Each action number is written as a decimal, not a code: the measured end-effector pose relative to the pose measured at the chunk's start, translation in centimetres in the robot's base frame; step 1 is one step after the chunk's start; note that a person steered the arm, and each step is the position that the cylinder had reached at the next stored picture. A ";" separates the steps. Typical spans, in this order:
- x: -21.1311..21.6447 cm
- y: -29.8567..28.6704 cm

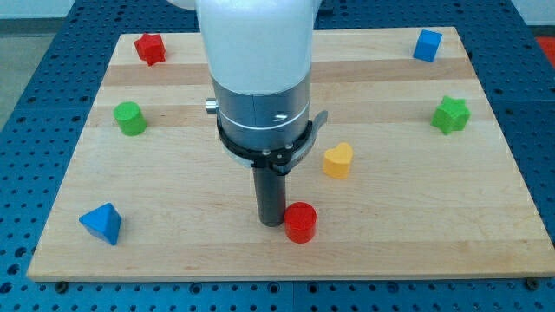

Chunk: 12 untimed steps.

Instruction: Move the yellow heart to the bottom right

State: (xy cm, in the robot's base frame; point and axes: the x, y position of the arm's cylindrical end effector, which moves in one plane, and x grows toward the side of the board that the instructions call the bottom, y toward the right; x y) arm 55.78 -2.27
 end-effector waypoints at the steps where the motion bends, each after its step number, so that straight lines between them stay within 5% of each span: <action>1: -0.2 0.0; 4: -7.9 0.8; 12: -9.2 16.2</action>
State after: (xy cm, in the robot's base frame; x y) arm 46.62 13.92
